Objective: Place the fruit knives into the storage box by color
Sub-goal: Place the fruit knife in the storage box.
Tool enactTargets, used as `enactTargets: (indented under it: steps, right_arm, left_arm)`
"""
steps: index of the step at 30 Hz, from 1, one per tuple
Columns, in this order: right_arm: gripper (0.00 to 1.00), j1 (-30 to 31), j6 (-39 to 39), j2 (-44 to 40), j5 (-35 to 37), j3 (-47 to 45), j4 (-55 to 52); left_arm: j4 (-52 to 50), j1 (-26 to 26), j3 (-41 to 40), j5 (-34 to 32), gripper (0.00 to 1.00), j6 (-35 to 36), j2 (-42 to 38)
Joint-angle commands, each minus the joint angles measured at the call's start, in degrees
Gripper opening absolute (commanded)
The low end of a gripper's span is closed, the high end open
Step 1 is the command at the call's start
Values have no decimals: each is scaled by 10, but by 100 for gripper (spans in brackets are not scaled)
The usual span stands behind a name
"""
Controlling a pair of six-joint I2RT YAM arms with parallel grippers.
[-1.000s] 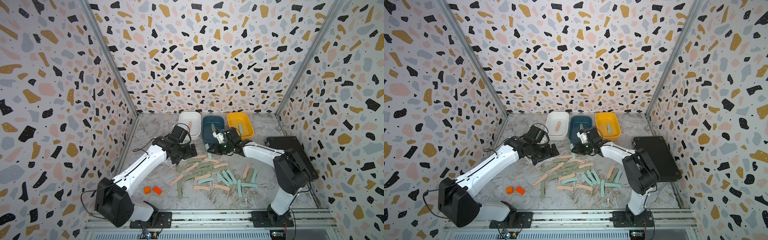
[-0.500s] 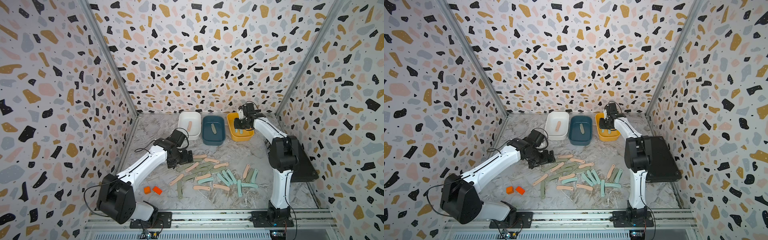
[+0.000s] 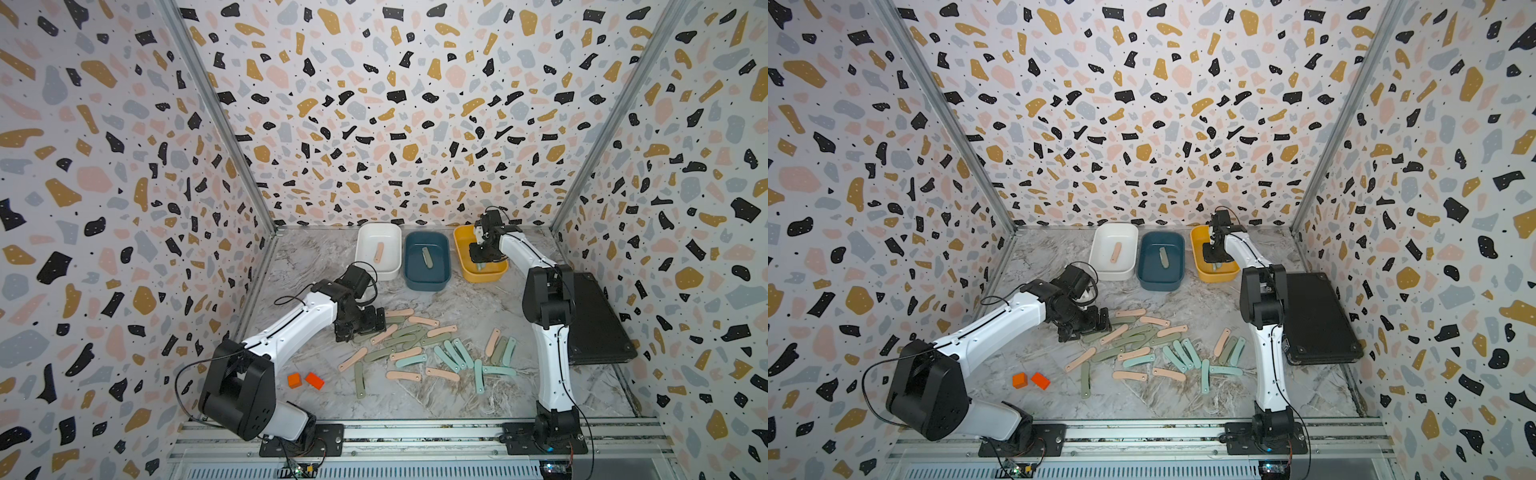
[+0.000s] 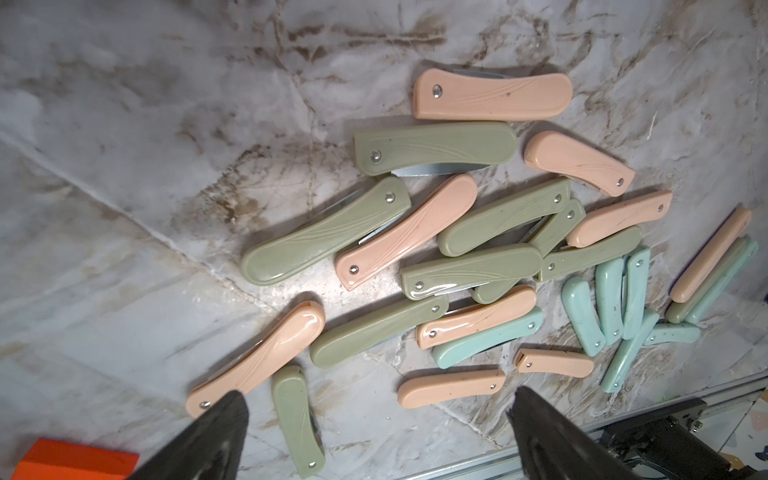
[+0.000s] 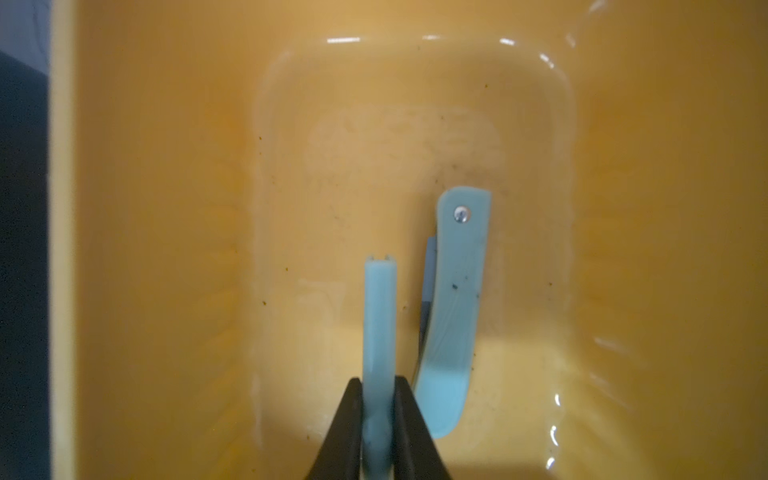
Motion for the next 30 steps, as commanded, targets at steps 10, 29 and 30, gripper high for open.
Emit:
enactTargets:
  steps: [10, 29, 30]
  right_arm:
    - [59, 0, 7, -96, -15, -25, -42]
    - [100, 65, 102, -494, -19, -487, 33]
    - [100, 69, 106, -507, -21, -503, 27]
  left_arm:
    - [6, 3, -22, -6, 99, 13, 15]
    - [-13, -27, -94, -51, 93, -17, -13]
    - [-16, -29, -95, -54, 92, -19, -13]
